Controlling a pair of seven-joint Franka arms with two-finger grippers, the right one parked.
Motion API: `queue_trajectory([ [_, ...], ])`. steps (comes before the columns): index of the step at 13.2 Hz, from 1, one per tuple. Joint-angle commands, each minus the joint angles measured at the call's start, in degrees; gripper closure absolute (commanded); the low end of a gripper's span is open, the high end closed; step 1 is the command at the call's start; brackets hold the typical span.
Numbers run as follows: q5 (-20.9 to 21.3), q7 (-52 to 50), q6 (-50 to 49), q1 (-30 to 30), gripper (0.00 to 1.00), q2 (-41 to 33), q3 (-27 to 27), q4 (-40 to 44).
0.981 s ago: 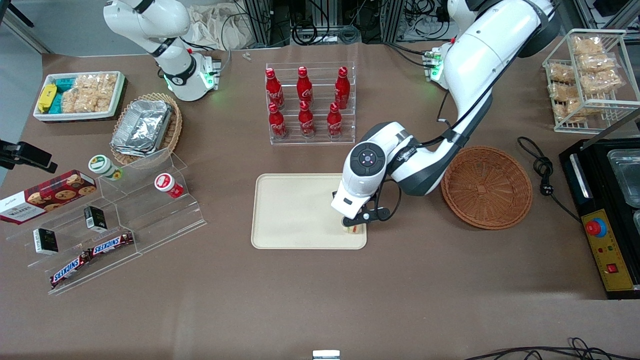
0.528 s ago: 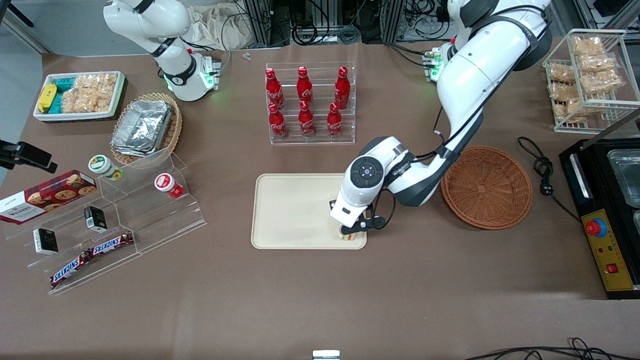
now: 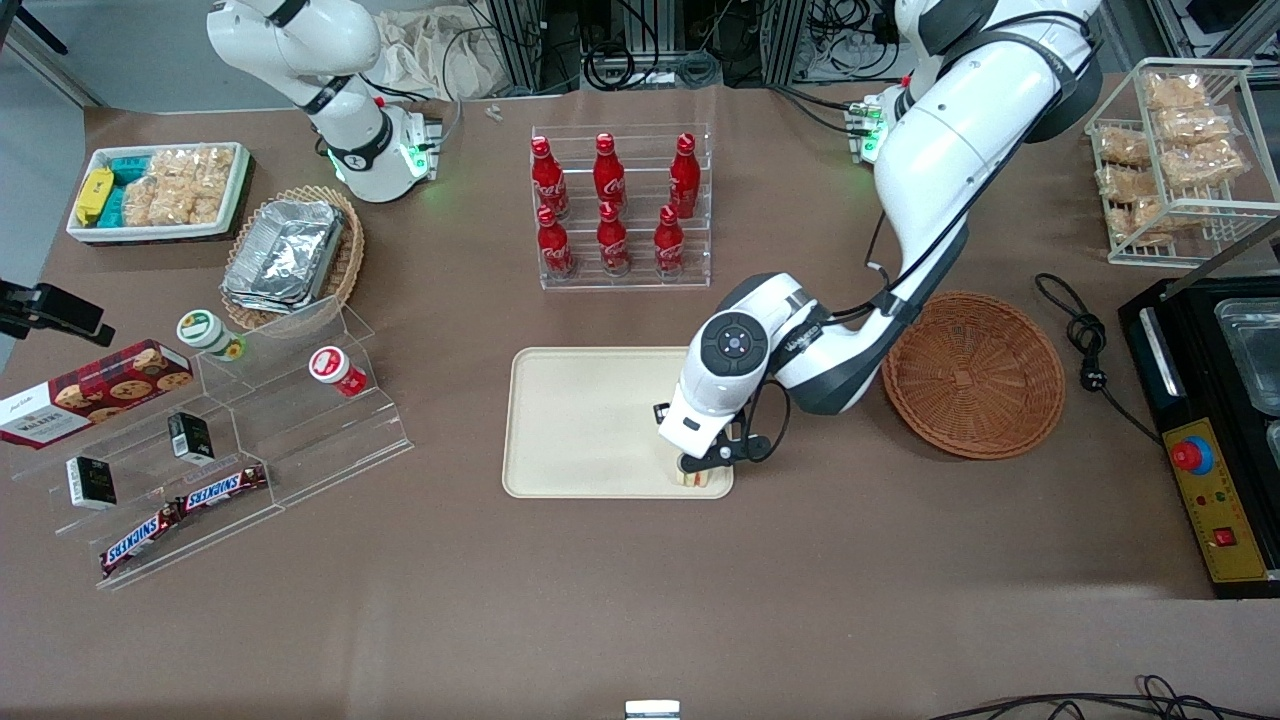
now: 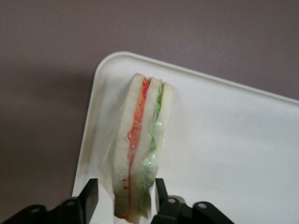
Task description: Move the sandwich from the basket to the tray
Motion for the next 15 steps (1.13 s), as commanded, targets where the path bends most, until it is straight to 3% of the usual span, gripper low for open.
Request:
queue_trajectory([
  [1, 0.2, -0.2, -8.8, 2.7, 0.0, -7.9, -0.1, -0.2],
  [4, -5.3, 7.6, -18.6, 9.3, 0.0, -18.1, -0.8, -1.4],
  [8, -17.7, 35.1, -22.7, 25.3, 0.0, -34.5, -0.4, -9.5],
  [9, -18.2, 43.4, -24.9, 25.1, 0.0, -37.1, 2.6, -10.9],
  [11, -19.0, 55.5, -29.6, 21.0, 0.01, -39.5, 13.7, -10.8],
  [13, -19.3, 61.5, -30.7, 14.0, 0.01, -39.6, 23.6, -9.6],
  [15, -19.3, 62.0, -30.8, 13.0, 0.0, -38.5, 25.8, -7.7],
])
